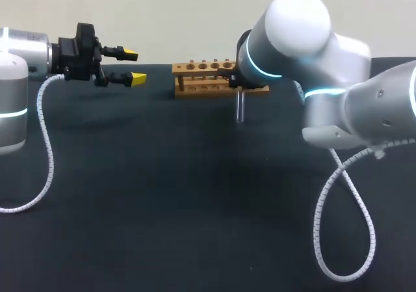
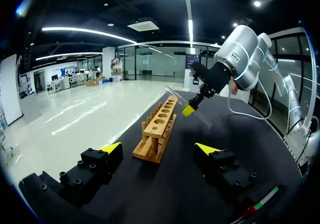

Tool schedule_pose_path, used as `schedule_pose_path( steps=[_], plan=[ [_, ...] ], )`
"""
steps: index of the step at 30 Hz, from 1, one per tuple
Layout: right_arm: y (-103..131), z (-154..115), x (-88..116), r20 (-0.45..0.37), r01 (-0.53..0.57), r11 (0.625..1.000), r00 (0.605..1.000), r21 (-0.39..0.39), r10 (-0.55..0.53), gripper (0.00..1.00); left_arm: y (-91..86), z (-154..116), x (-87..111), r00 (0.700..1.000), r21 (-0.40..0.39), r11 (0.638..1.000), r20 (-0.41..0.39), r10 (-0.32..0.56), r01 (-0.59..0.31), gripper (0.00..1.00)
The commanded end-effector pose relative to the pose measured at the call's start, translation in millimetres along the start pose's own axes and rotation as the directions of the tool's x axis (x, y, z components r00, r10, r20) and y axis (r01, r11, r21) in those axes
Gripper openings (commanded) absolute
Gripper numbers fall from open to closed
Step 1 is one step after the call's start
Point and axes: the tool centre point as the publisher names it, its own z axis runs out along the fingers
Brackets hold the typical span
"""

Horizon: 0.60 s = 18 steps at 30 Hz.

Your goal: Grasp the test tube, adjust it, and insert it.

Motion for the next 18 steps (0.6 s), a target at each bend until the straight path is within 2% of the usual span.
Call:
schedule_pose_path(
  steps=[1,8,18],
  plan=[
    [-3.4,-20.1,10.9,0.169,-0.016,1.000,0.986,0.005,0.015,0.00,-0.3,-0.6,1.4,1.000,-0.001,1.000,0.004,0.003,-0.003,1.00],
    [-4.4,-44.4,5.8,0.306,-0.053,0.998,0.951,0.032,0.041,0.00,-0.3,-0.6,1.4,1.000,-0.001,1.000,0.004,0.003,-0.003,1.00],
    [-0.1,-67.5,-2.0,0.409,-0.047,0.999,0.912,0.016,0.037,0.00,-0.3,-0.6,1.4,1.000,-0.001,1.000,0.004,0.003,-0.003,1.00]
  ],
)
